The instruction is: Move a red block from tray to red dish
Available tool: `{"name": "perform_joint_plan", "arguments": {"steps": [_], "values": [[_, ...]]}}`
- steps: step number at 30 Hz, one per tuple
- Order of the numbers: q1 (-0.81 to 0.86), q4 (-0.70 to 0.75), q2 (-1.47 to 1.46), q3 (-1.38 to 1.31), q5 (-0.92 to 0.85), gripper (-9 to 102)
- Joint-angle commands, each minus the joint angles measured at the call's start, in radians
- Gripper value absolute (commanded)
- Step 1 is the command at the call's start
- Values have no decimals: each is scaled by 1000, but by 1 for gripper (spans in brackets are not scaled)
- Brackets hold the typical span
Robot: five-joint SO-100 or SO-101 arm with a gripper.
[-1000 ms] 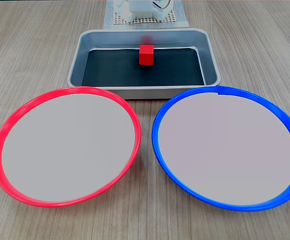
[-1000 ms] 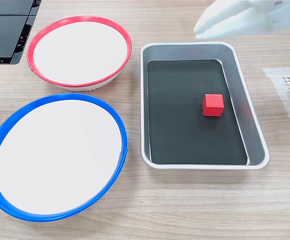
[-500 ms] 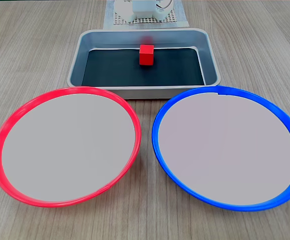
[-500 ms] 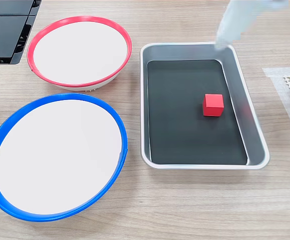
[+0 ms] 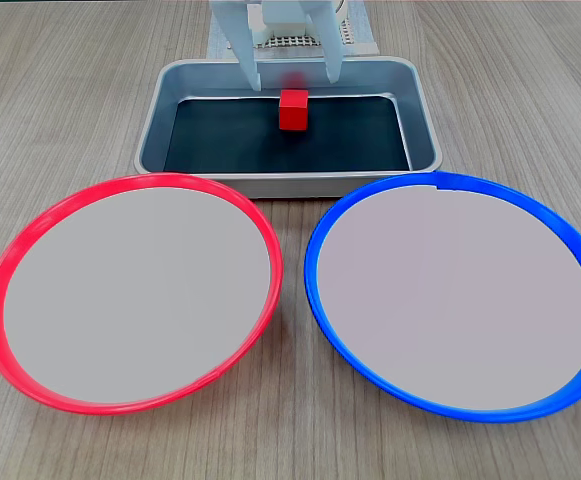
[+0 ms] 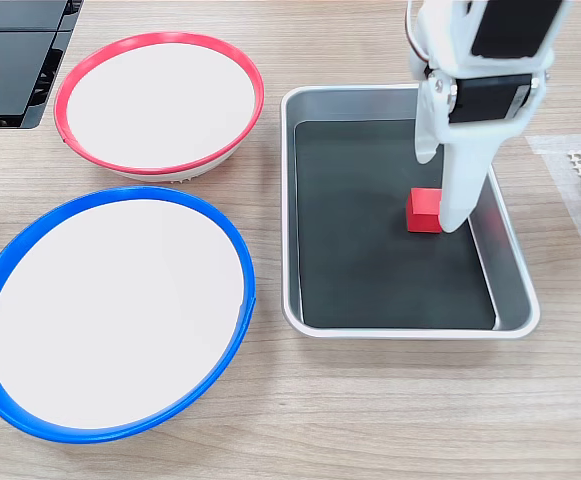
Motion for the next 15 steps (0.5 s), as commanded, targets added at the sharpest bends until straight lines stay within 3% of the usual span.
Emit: {"name": "perform_joint_plan", "arguments": {"steps": [1,8,14,15], "values": [[9,-60,-17,20,-6,31],[5,-132,-83,54,3,28],[-17,-187,-69,52,104,0],[-25,-187,-52,40,147,0]]}}
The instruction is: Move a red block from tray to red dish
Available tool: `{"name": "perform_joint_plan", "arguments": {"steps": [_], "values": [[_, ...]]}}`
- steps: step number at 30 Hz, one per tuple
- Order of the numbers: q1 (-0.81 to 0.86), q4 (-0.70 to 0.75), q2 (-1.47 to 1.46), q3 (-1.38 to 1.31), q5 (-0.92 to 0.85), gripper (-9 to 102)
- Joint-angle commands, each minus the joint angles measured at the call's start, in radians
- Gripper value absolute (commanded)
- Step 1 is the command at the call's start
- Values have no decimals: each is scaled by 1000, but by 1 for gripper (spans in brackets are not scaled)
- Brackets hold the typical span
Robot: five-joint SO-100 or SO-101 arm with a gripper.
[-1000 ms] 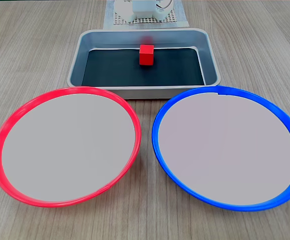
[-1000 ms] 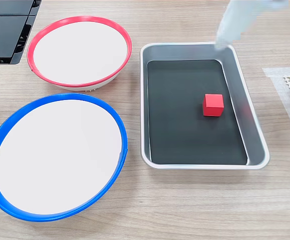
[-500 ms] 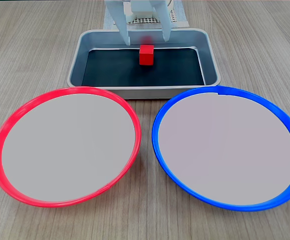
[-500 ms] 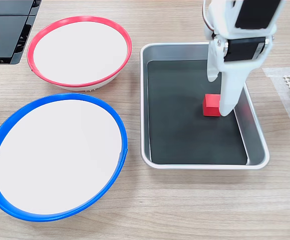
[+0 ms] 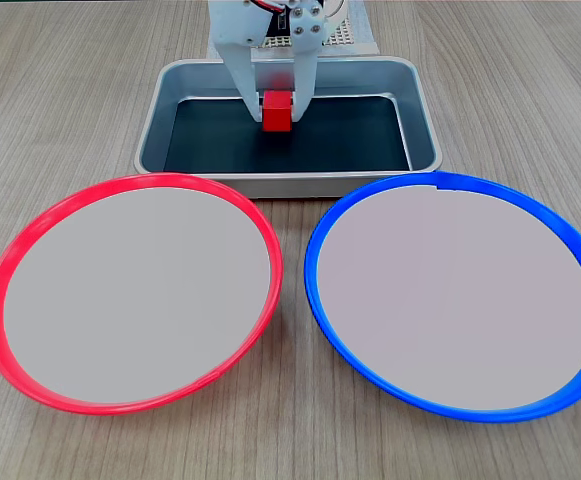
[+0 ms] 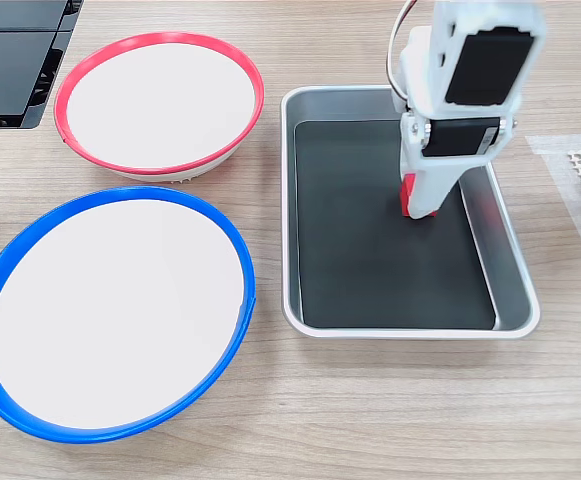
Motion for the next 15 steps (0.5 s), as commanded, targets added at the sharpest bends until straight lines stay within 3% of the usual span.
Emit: {"name": "perform_joint_plan", "arguments": {"steps": [1,9,15], "values": [[-23,-9,58,-32,107,0],[-104,209,310,-239,391,0],[-103,408,258,-710,666,0]]}}
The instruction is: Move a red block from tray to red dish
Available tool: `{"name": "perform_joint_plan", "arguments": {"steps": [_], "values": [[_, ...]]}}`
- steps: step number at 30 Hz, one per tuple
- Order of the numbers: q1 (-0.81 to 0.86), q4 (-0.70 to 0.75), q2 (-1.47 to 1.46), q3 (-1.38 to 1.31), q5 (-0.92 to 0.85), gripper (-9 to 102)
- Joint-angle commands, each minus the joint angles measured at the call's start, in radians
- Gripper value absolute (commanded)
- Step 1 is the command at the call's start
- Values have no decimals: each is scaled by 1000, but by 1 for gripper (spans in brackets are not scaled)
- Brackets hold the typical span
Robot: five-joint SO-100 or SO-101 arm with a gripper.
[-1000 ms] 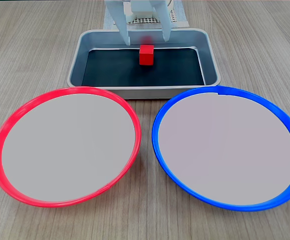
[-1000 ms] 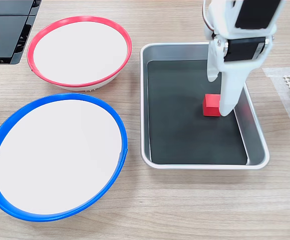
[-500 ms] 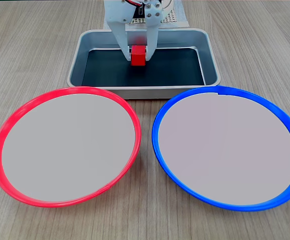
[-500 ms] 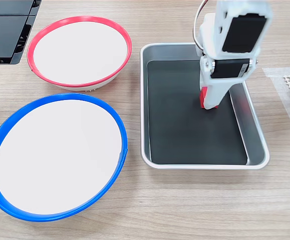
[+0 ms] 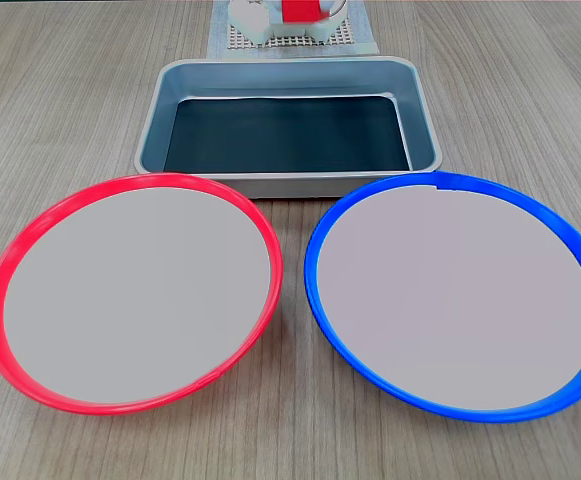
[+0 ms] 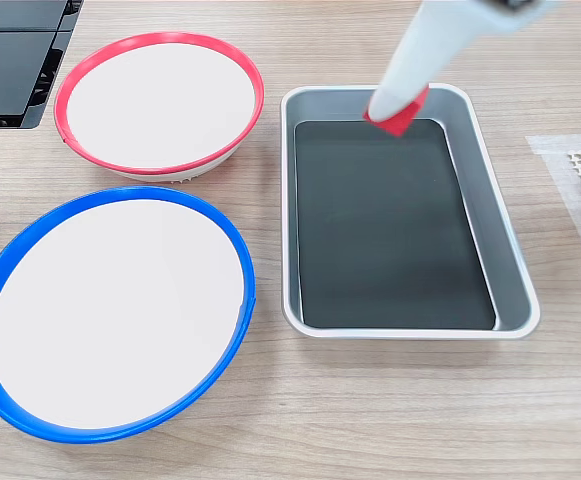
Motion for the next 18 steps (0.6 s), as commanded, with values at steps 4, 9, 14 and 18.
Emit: {"name": "perform_joint_plan", "arguments": {"steps": [4,9,14,18], "values": [[51,55,-199,-497,210,0],[143,-121,-437,-612,233,0],[213,-314,-624,-569,152,0],[249,-460,-761,-520,77,0]]}}
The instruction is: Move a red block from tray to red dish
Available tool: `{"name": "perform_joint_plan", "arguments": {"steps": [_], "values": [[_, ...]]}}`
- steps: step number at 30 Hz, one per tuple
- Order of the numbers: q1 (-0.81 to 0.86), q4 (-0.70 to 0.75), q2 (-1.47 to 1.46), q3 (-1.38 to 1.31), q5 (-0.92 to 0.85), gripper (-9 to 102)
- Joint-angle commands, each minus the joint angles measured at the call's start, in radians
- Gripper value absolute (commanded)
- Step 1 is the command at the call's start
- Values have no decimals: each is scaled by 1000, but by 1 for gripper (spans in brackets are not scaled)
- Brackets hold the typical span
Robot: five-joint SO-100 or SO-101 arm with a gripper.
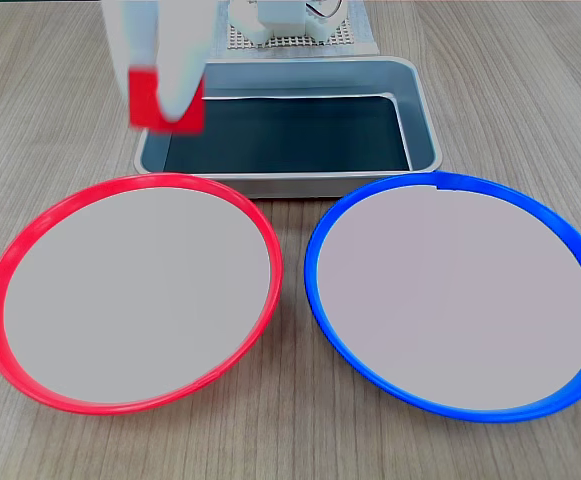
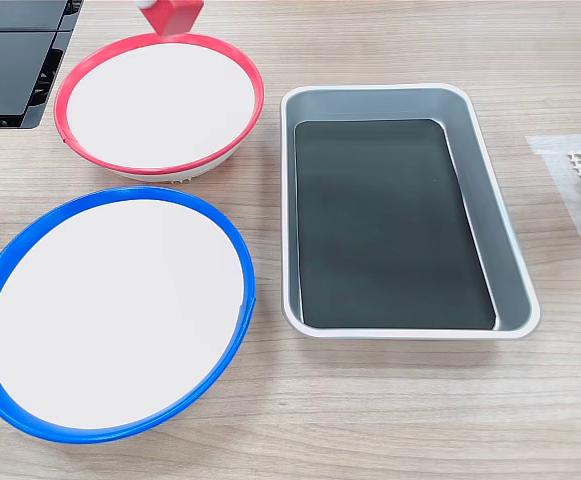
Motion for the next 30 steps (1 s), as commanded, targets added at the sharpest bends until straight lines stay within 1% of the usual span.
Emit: {"name": "perform_joint_plan", "arguments": {"steps": [1,7,9,15,17,18,19,20,21,22,23,24,25,26,27,28,30], "values": [[23,-118,-84,12,-63,0],[52,-273,-253,6,-158,1],[57,-304,-290,-15,-167,6],[57,-354,-287,-21,-153,32],[52,-374,-258,-14,-109,37],[49,-390,-238,-11,-69,37],[40,-426,-181,2,34,37],[32,-466,-141,20,109,34],[25,-499,-95,37,179,26],[15,-526,-48,60,245,13],[5,-574,5,95,310,4],[-5,-627,61,141,371,0],[-14,-687,120,201,448,0],[-31,-827,239,337,609,0],[-44,-885,307,411,678,0],[-58,-922,373,480,736,0],[-91,-923,512,597,854,0]]}}
